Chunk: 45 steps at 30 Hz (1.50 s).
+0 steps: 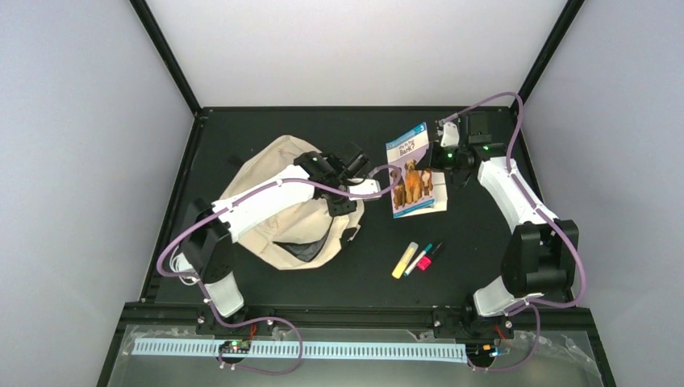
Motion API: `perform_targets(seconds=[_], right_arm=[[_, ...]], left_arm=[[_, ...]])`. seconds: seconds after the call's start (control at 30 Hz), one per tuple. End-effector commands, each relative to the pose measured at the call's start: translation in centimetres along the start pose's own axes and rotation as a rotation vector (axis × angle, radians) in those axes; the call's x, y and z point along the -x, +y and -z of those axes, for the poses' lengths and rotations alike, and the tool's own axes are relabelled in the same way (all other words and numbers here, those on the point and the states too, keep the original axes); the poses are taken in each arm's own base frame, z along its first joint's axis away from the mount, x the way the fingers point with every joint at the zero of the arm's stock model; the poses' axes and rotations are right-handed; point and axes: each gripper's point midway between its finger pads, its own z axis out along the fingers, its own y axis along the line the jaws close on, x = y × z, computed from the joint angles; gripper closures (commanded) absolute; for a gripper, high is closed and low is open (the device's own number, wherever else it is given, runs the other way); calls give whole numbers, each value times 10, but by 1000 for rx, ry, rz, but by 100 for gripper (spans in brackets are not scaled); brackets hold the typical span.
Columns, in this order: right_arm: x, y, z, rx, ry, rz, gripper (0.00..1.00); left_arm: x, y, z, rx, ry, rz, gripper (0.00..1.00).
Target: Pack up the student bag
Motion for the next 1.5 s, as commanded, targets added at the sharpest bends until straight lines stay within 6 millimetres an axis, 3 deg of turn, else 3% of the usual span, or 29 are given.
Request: perform_targets(seconds=[0.0,0.2,0.27,0.33,0.47,0.53,0.6,0.67,0.73,0.87,0.97,1.13,1.23,1.37,1.47], right_arm=[[10,17,18,33,-35,45,99],[5,22,25,37,-15,72,99],[3,25,26,49,-8,75,99],[1,34,29,88,2,94,99],[-11,58,35,112,48,186,99],[-22,75,34,134,97,235,99],[-40,105,35,262,153,265,99],[-63,144,42,460,220,276,99],[-81,169,48,583,272,276,99],[-116,183,46,623,399,268,99],[-132,185,35,646,443,216,99],[-145,214,4,724,490,186,99],[-137,218,-26,675,483,185,99],[-121,204,-76,508,458,204,99],[-120,223,-98,523,479,258,99]], left_arm=[[2,26,31,70,-59,47,85],[-6,33,49,33,-86,98,84],[-10,40,51,60,-79,96,95],[-15,48,56,83,-72,104,98],[-14,70,93,161,-140,137,98],[-12,85,122,231,-195,150,98],[-15,99,148,311,-236,165,98],[-21,100,157,332,-240,157,99],[-26,99,159,330,-228,159,98],[-28,102,174,343,-254,175,98],[-21,99,191,318,-308,186,98],[-11,85,198,236,-363,176,98],[-12,79,201,212,-371,174,98],[-6,64,211,152,-427,154,98],[5,55,216,96,-491,138,98]])
